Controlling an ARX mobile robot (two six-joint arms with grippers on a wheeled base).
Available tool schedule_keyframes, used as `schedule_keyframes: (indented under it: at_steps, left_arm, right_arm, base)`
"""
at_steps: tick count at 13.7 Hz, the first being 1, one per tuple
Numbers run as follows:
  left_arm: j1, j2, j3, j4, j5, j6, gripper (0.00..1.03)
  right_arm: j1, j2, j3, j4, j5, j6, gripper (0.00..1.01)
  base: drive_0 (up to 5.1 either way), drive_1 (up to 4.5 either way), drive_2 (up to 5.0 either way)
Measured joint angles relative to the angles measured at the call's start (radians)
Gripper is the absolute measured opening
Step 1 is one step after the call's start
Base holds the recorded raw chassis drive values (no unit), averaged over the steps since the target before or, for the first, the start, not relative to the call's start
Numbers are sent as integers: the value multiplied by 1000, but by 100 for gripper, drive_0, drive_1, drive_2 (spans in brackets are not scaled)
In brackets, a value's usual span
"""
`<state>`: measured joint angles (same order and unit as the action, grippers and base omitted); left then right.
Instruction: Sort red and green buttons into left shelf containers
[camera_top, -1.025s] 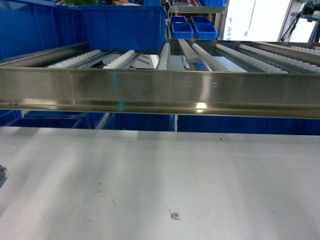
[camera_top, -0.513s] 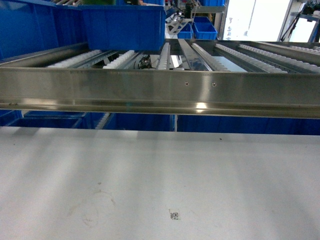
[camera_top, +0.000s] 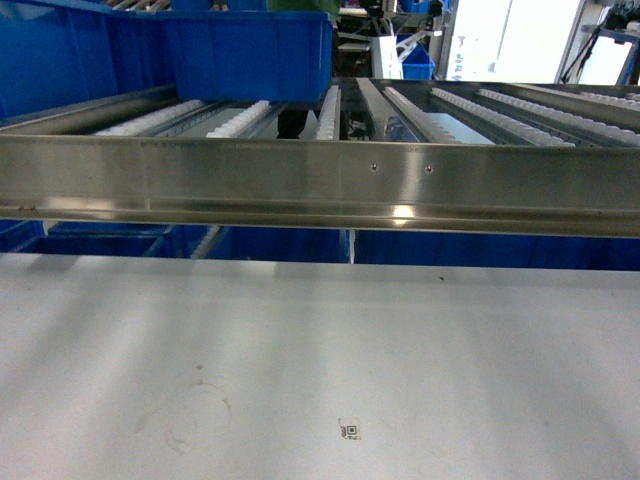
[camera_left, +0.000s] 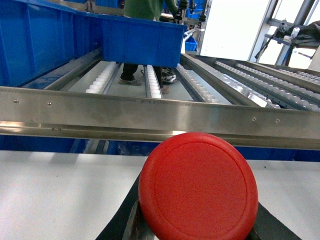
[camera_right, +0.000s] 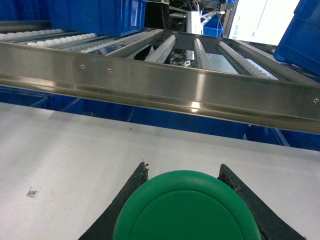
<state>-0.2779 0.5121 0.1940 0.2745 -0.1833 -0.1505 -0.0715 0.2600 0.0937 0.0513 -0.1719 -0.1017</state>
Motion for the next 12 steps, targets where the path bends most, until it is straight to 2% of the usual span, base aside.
schedule_keyframes:
  at_steps: [12]
  left_arm:
    - [0,0,0,2,0,0,25]
  right_arm:
    - [0,0,0,-4,5,0,34]
  base:
    - [-480,240,276]
